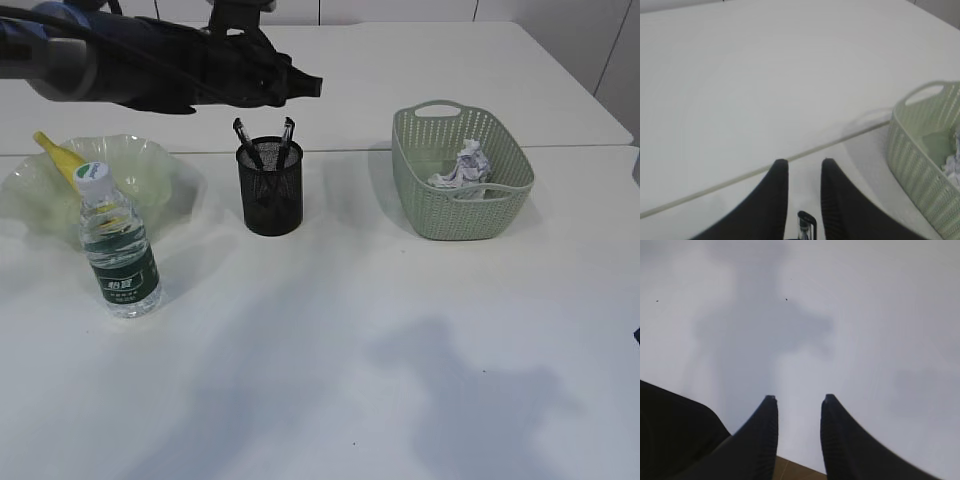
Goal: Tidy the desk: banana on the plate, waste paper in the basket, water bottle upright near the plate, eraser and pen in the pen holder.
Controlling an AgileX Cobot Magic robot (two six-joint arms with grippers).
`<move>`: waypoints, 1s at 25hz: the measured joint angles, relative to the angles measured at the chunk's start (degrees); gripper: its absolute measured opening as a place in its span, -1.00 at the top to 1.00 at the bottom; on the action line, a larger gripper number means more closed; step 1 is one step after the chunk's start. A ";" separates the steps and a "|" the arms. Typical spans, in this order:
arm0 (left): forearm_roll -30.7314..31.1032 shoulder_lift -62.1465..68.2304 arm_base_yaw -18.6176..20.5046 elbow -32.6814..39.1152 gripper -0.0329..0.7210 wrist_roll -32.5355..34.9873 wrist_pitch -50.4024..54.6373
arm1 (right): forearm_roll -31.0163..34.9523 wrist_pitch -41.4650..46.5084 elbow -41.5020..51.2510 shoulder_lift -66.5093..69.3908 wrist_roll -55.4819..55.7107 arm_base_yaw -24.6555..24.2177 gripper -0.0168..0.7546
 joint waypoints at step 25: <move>-14.83 -19.02 0.00 0.00 0.48 35.60 -23.91 | 0.06 0.62 0.00 0.00 0.00 -0.40 0.38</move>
